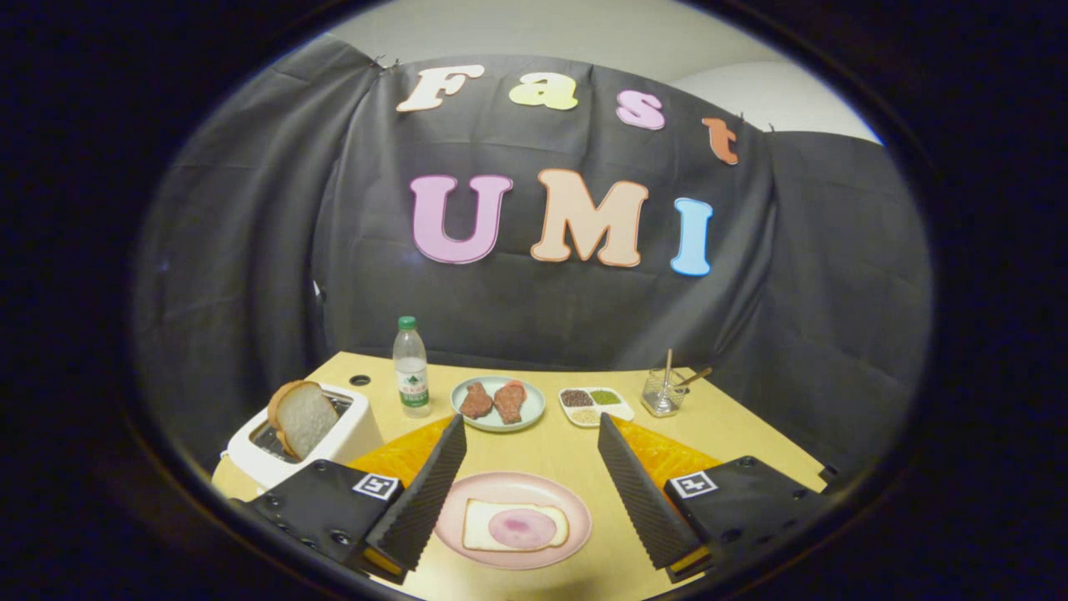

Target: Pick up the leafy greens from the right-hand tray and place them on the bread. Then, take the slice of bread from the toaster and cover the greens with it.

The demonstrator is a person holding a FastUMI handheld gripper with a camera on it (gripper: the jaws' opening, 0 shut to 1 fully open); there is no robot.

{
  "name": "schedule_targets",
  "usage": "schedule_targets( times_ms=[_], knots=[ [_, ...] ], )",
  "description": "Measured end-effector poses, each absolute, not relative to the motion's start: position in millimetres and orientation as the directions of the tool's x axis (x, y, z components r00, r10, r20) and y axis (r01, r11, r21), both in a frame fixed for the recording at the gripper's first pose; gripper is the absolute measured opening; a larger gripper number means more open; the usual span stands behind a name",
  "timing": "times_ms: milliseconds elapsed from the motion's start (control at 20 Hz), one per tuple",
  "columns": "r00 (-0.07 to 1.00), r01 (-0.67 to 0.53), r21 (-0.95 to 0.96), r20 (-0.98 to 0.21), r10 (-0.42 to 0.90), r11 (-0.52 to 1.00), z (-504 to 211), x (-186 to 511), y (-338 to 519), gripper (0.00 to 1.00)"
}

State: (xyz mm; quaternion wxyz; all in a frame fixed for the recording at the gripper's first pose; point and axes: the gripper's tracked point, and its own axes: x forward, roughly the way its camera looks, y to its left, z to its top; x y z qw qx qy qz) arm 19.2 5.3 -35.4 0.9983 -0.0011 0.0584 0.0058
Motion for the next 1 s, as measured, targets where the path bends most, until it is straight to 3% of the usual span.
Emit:
schedule_targets(
  times_ms=[450, 1000],
  knots=[
    [0.967, -0.149, 0.062, -0.199, 0.158, 0.987, -69.0, 40.5, -94.3, 1.00],
    [0.925, -0.079, 0.269, -0.338, 0.171, 0.960, -151.2, 77.4, -238.5, 0.98]
  ],
)
